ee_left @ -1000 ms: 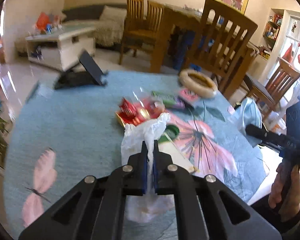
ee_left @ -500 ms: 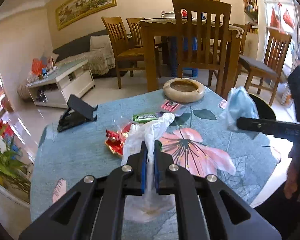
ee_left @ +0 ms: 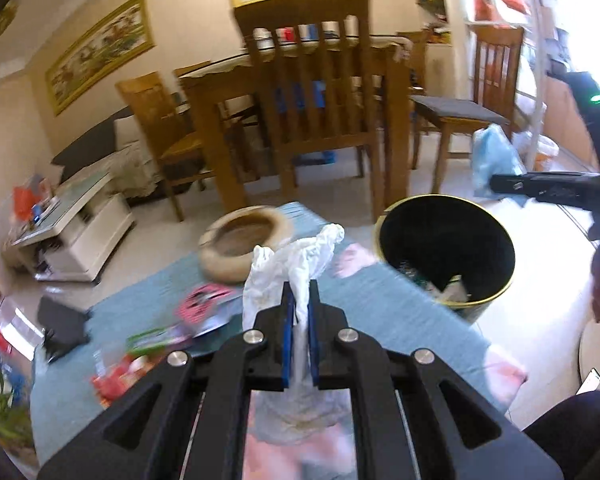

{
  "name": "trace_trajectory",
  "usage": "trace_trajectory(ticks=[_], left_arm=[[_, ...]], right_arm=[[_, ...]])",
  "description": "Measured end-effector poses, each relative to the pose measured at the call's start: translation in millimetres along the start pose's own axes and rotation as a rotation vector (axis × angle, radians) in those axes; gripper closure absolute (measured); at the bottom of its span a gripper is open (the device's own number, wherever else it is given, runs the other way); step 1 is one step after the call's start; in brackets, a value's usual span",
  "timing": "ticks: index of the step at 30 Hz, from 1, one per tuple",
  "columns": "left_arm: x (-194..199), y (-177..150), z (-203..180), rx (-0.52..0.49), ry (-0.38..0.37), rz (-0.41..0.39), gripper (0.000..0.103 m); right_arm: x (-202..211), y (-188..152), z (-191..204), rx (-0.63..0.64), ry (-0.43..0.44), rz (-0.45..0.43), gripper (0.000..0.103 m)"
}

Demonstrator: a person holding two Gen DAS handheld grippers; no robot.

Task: Collect trash
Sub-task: 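Drop the mask into the black bin with the right tool while the left tool carries the bag, then open the left tool over the black bin to drop the plastic bag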

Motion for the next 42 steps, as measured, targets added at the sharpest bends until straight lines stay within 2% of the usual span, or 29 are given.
trace_trajectory(ticks=[1, 2, 3, 6, 9, 11, 13, 15, 17, 22, 24, 25, 26, 28, 29, 35, 38, 42], left_arm=[[-2, 1, -7, -0.01, -0.007, 0.0, 0.094], [-6, 4, -16, -0.021, -0.016, 0.002, 0.094], [-13, 9, -28, -0.036, -0.028, 0.005, 0.094], [-27, 16, -49, -0.053, -0.05, 0.011, 0.094], [-43, 19, -67, -0.063, -0.075, 0.027, 0.094], [-50, 22, -77, -0.075, -0.082, 0.03, 0.094], [-58, 26, -89, -0.084, -0.094, 0.031, 0.094], [-65, 31, -99, -0.086, -0.104, 0.03, 0.094], [-71, 36, -108, -0.088, -0.113, 0.027, 0.093], [-83, 49, -136, -0.12, -0.135, 0.012, 0.091], [-86, 53, -145, -0.123, -0.146, 0.007, 0.086], [-88, 56, -147, -0.122, -0.148, 0.005, 0.072], [-90, 59, -150, -0.12, -0.15, -0.005, 0.05], [-92, 64, -156, -0.124, -0.144, -0.026, 0.027], [-94, 67, -159, -0.128, -0.139, -0.032, 0.019], [-86, 74, -153, -0.11, -0.173, -0.044, 0.011], [-72, 71, -136, -0.077, -0.187, -0.054, 0.011], [-39, 62, -100, -0.057, -0.164, -0.093, 0.011]], right_arm=[[-9, -2, -7, -0.006, -0.019, 0.016, 0.067], [-18, -6, -15, -0.015, -0.047, 0.032, 0.051], [-29, -12, -25, -0.027, -0.082, 0.05, 0.039], [-38, -17, -42, -0.078, -0.099, 0.048, 0.035], [-29, -14, -54, -0.127, -0.1, 0.001, 0.03], [-15, -13, -57, -0.149, -0.101, -0.038, 0.03], [9, -11, -64, -0.217, -0.094, -0.124, 0.028], [30, -13, -66, -0.283, -0.101, -0.218, 0.014], [55, -18, -69, -0.329, -0.136, -0.313, 0.008], [76, -26, -88, -0.414, -0.155, -0.406, 0.008], [79, -26, -95, -0.436, -0.155, -0.434, 0.008], [81, -27, -97, -0.444, -0.148, -0.444, 0.008], [83, -27, -99, -0.45, -0.141, -0.453, 0.008], [86, -29, -99, -0.456, -0.132, -0.465, 0.008], [87, -29, -99, -0.457, -0.13, -0.467, 0.007], [88, -34, -102, -0.482, -0.121, -0.468, 0.005], [87, -32, -97, -0.47, -0.116, -0.462, 0.004], [86, -25, -73, -0.395, -0.11, -0.447, 0.004]])
Point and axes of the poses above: each gripper's, at about its wrist camera, not at the fingertips, and x roughly against the way its jaws point, z to its left, y to its top, the point moved 5 cm from there along -x, roughly the way its jaws point, and after that the axes turned 6 degrees about y, right-handed, at the moved point
